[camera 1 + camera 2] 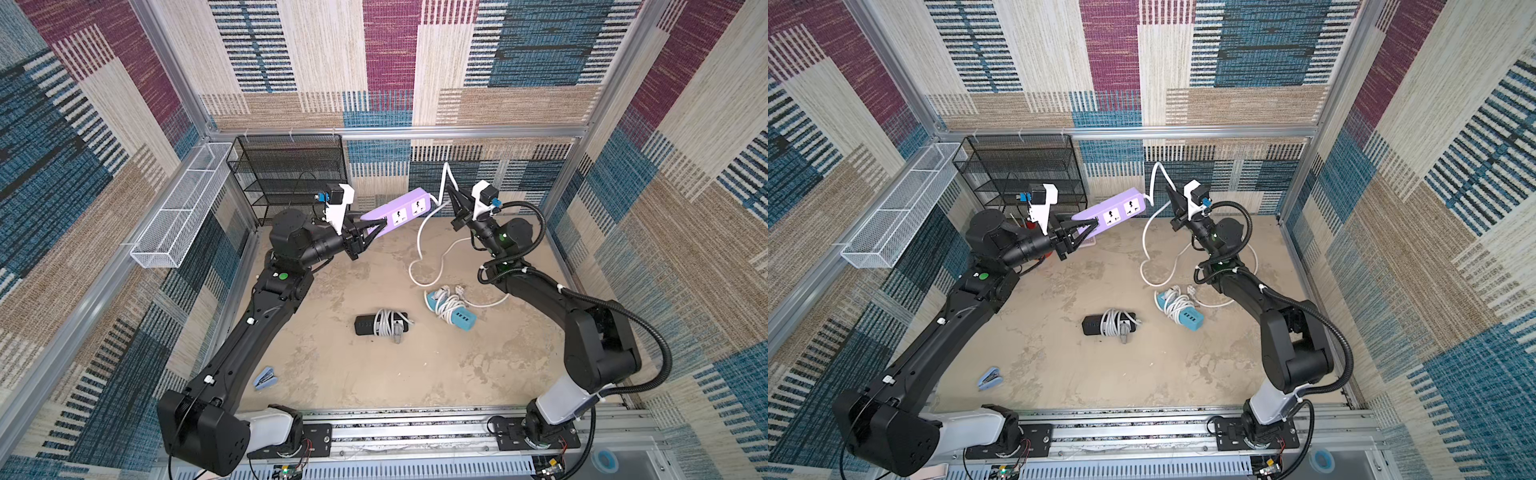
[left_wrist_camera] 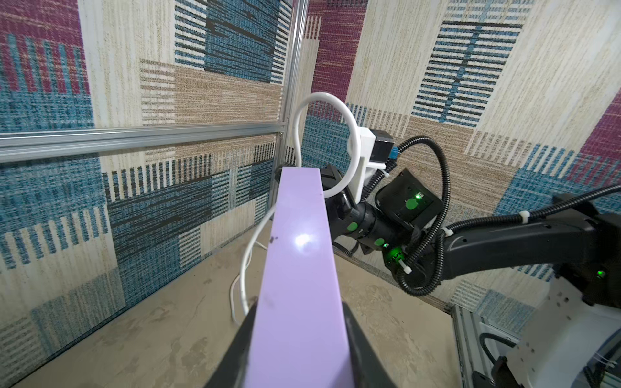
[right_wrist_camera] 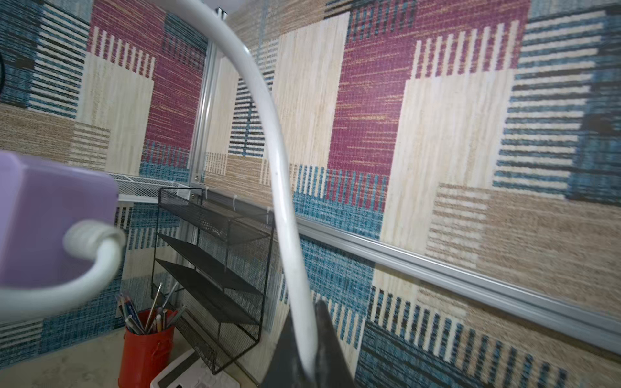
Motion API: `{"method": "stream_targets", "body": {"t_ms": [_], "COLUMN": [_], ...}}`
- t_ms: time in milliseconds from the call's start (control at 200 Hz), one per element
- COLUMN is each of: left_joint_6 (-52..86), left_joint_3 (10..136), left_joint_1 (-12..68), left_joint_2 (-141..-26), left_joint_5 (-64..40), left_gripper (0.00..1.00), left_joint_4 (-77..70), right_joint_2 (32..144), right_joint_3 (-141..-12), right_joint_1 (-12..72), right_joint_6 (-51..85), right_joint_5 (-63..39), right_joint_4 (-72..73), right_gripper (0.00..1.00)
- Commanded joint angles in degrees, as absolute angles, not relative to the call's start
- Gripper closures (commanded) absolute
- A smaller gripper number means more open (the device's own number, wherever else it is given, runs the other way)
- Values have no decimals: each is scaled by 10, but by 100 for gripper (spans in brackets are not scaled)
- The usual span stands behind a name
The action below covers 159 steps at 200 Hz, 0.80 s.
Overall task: Unwrap the cord wrapped around the power strip
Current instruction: Unwrap the power cord from the power strip.
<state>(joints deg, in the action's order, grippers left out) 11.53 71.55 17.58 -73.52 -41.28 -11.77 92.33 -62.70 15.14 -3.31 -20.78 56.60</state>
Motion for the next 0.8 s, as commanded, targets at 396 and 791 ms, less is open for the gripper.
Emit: {"method": "stream_targets", "body": {"t_ms": [396, 791], "left_joint_6": [38, 35], "left_joint_3": [686, 665], "left_joint_1": [164, 148], "left_joint_2": [-685, -657], "left_joint_5": [-216, -147], "left_gripper": [100, 100], "left_joint_4": [-120, -141], "right_joint_2": [825, 941], "right_joint_3": [-460, -505], "right_joint_1": [137, 129], "right_joint_6": [-75, -43], "right_joint_5": [-112, -93], "right_joint_4": [420, 352], "right_gripper": [100, 100]}}
